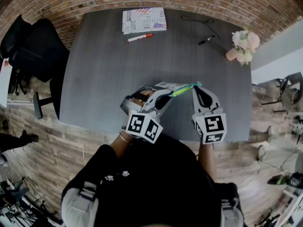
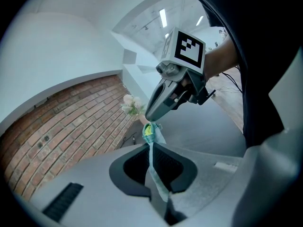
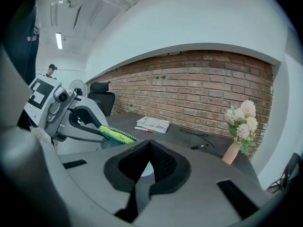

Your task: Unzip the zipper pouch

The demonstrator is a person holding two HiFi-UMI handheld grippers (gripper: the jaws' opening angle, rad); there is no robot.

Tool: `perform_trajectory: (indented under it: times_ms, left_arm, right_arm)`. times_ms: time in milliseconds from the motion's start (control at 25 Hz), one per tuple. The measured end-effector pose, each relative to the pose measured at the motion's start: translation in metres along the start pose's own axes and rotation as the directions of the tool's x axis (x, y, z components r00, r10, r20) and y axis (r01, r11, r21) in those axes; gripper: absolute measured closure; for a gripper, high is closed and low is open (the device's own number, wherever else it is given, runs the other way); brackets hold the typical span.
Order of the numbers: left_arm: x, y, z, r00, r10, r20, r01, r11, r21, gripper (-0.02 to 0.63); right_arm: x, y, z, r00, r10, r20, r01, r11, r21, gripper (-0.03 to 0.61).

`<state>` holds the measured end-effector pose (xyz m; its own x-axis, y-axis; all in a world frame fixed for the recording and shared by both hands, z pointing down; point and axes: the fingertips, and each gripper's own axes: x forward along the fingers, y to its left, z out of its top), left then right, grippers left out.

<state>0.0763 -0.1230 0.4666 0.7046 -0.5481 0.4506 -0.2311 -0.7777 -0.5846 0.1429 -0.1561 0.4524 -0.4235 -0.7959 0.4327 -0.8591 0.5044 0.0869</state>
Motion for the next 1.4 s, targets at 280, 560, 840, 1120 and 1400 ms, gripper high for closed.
perform_trajectory:
  times_ms: [280, 560, 840, 1120, 1400]
  left_arm:
    - [-0.001, 0.000, 0.001, 1.000, -0.001, 0.006, 0.001, 1.000, -0.002, 0.604]
    - [-0.002, 0.000, 0.002, 1.000, -0.002, 0.009, 0.002, 1.000, -0.010, 0.605]
    - [-0.002, 0.000, 0.002, 1.000, -0.005, 0.017, 0.005, 1.000, -0.014, 0.605]
    - [-0.006, 0.004, -0.002, 1.000, 0.002, 0.018, -0.001, 0.999, -0.039, 0.605]
    - [-0.006, 0.004, -0.002, 1.000, 0.003, 0.018, -0.003, 0.999, -0.044, 0.606]
  right_arm:
    - [0.000, -0.007, -0.001, 1.000, -0.004, 0.029, 0.004, 1.000, -0.008, 0.578]
    - [-0.002, -0.012, -0.005, 1.000, -0.026, -0.011, 0.026, 1.000, 0.007, 0.578]
    - [-0.002, -0.019, -0.007, 0.999, -0.037, 0.006, 0.038, 0.999, -0.016, 0.578]
    - [-0.007, -0.033, -0.012, 0.997, -0.082, -0.010, 0.082, 0.997, 0.001, 0.578]
    - [-0.009, -0.042, -0.015, 0.995, -0.101, -0.003, 0.101, 0.995, 0.000, 0.578]
